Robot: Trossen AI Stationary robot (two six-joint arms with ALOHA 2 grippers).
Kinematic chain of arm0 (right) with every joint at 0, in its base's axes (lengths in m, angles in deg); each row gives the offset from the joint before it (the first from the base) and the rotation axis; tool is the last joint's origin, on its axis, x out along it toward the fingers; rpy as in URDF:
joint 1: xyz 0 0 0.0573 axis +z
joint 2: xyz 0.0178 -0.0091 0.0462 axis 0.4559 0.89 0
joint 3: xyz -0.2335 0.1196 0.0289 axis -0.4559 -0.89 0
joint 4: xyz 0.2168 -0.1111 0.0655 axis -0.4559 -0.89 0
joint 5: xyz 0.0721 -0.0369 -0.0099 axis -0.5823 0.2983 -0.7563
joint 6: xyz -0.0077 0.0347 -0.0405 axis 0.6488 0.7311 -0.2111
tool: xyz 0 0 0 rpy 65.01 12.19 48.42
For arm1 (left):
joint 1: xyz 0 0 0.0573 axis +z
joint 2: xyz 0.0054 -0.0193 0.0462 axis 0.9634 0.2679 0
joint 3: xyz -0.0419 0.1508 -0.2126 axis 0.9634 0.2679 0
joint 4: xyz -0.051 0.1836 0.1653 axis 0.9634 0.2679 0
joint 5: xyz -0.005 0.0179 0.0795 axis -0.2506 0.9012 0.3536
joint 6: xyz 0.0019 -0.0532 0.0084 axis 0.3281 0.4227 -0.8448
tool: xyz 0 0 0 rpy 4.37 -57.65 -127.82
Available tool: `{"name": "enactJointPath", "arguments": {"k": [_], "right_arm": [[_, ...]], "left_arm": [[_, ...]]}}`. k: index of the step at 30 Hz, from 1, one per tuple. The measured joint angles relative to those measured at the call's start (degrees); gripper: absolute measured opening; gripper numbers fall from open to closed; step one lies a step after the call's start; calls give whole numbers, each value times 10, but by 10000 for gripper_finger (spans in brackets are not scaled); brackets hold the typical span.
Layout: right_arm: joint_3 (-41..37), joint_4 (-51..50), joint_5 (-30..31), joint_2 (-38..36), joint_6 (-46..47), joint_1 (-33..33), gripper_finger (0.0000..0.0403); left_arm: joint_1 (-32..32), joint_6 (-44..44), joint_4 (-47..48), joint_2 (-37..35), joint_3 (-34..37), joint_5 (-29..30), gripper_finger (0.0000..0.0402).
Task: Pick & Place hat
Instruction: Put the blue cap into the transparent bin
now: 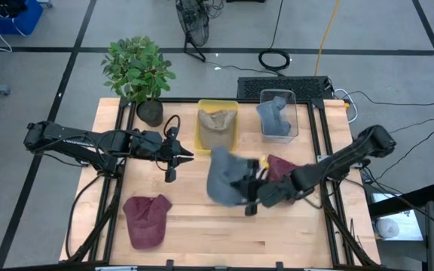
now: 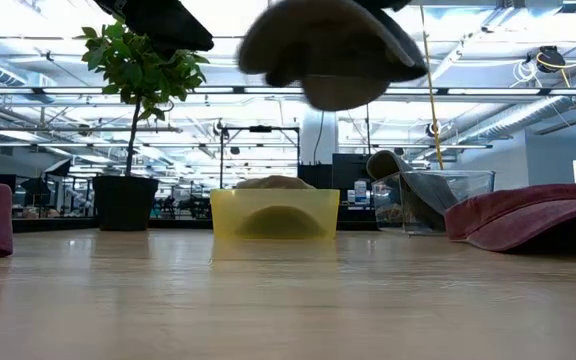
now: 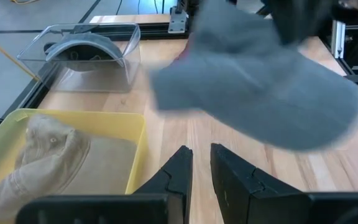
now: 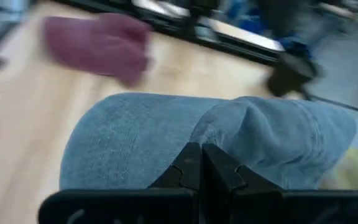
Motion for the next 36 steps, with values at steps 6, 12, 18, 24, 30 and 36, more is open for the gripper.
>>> {"name": "enactJointPath", "arguments": {"k": [6,12,18,24,30,36], "right_arm": [[0,-108,89,-74,47,-38,0],[-9,-142,110,-138,59,-99,0],[-82,-109,110,-228,59,-179,0],[-223,5,82,-338,19,-267,0],[-347,162,-48,-412,13,-372,0],[-406,239,-123,-415,28,-460,0]], "left_arm": [[0,0,-1,0,0,0,65],[0,0,-1,0,0,0,65],[0,0,-1,0,0,0,65],[0,-5,-1,0,0,0,65],[0,-7,-7,0,0,0,65],[0,-10,-8,0,0,0,65]]}}
